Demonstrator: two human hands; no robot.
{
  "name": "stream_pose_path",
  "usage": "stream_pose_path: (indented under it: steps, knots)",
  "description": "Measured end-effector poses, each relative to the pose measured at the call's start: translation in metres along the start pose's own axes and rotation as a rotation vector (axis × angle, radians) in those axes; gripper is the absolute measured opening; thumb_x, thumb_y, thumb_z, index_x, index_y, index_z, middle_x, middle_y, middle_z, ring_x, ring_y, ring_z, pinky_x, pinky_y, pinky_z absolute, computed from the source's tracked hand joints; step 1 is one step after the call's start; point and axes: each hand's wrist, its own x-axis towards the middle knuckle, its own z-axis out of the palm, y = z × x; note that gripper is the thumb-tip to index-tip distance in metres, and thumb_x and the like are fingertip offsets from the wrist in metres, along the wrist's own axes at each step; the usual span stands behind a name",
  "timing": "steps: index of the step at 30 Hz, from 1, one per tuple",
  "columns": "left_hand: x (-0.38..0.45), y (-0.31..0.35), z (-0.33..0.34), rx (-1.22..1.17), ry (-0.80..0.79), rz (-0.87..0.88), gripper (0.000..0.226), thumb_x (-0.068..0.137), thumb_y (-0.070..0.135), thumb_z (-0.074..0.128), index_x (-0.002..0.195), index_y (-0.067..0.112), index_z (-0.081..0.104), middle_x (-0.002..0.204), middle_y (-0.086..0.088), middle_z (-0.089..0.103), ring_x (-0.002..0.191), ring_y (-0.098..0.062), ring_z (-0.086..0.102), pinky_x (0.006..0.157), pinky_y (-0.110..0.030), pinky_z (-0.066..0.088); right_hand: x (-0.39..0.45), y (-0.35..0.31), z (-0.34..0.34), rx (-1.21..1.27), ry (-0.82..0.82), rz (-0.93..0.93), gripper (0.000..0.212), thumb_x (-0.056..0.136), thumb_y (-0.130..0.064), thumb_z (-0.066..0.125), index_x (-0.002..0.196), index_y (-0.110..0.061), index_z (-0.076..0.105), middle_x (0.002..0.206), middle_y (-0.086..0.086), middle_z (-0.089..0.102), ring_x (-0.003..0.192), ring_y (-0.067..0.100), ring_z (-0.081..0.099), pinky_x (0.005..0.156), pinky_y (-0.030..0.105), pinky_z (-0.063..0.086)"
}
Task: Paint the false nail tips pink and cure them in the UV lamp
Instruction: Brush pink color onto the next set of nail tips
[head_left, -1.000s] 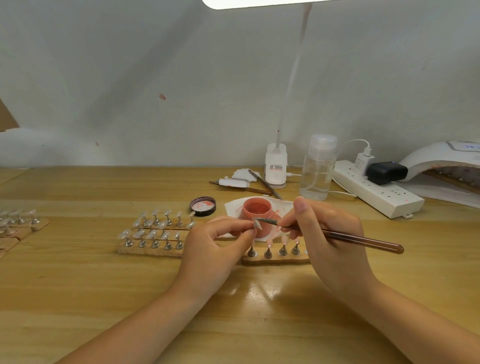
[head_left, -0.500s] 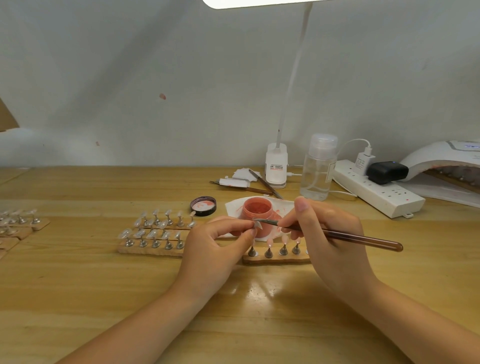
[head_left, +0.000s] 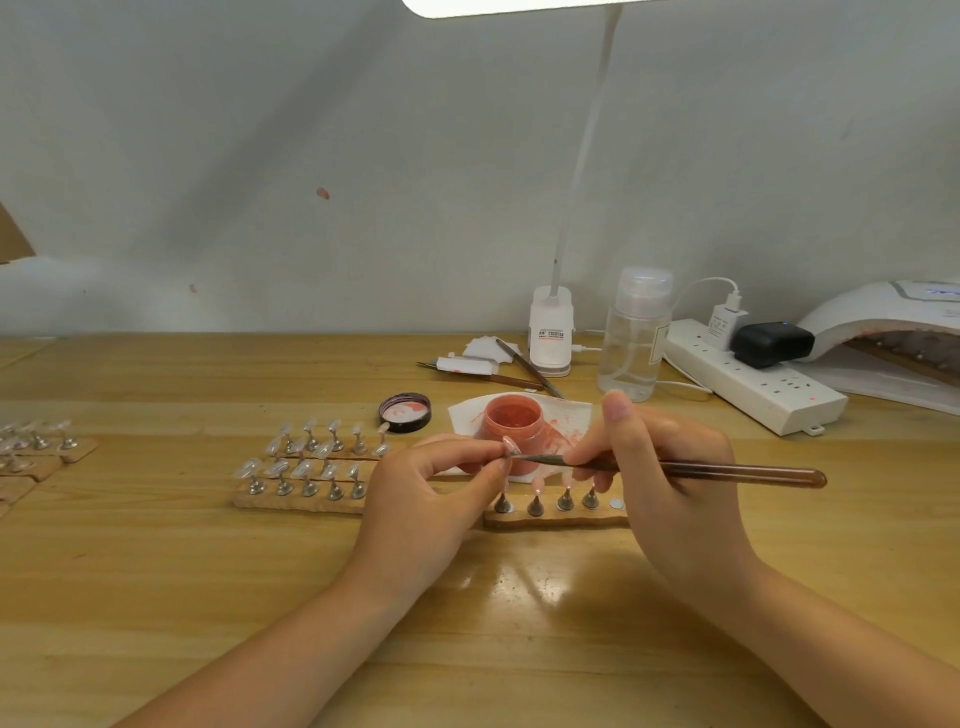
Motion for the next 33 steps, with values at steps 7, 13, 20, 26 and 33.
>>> stream_pose_path:
  steps: [7,13,20,26,33]
  knots:
    - [0.0002,-0.0008,0.0004,0.003,0.000,0.025,0.029,0.075,0.006,0.072,0.076,0.035,0.070,0.081,0.022,0.069,0.077,0.007,0.062,0.066,-0.003,0.042,0.0020,-0.0004,0.0018,0.024,0.039,0.070,0.035,0.088,-0.036,0.042,0.066,-0.024,0.066,0.061,-0.009,0.066,0.055,0.005,0.060,0.054,0.014,0.045]
    - [0.0009,-0.0032,0.0005,-0.001,0.006,0.015,0.026,0.075,0.007,0.071,0.078,0.033,0.071,0.079,0.018,0.071,0.078,0.008,0.062,0.066,-0.002,0.041,0.0004,-0.0001,0.0030,0.012,0.024,0.096,0.036,0.086,-0.038,0.042,0.064,-0.023,0.067,0.059,-0.012,0.066,0.055,0.005,0.061,0.054,0.014,0.045]
    - [0.0002,-0.0019,0.0003,-0.008,0.005,0.018,0.031,0.075,0.008,0.071,0.075,0.039,0.068,0.079,0.026,0.069,0.079,0.009,0.062,0.066,-0.002,0.042,0.0005,-0.0017,-0.0001,0.078,0.088,0.097,0.042,0.088,-0.037,0.041,0.060,-0.019,0.066,0.056,-0.003,0.064,0.051,0.006,0.058,0.051,0.014,0.044]
    - [-0.0004,-0.0008,0.0006,-0.001,0.011,0.019,0.031,0.075,0.007,0.071,0.076,0.038,0.068,0.080,0.028,0.068,0.077,0.010,0.061,0.065,-0.002,0.041,0.0020,-0.0007,0.0050,0.018,0.014,0.146,0.033,0.089,-0.031,0.046,0.065,-0.022,0.067,0.058,-0.012,0.065,0.056,0.004,0.059,0.054,0.010,0.042]
    - [0.0002,-0.0005,0.0007,-0.004,0.000,0.021,0.031,0.075,0.008,0.071,0.076,0.038,0.068,0.081,0.026,0.068,0.077,0.008,0.062,0.066,-0.003,0.042,0.0012,-0.0020,0.0001,0.093,0.088,0.118,0.044,0.087,-0.039,0.039,0.058,-0.018,0.066,0.053,-0.003,0.062,0.049,0.006,0.057,0.050,0.014,0.044]
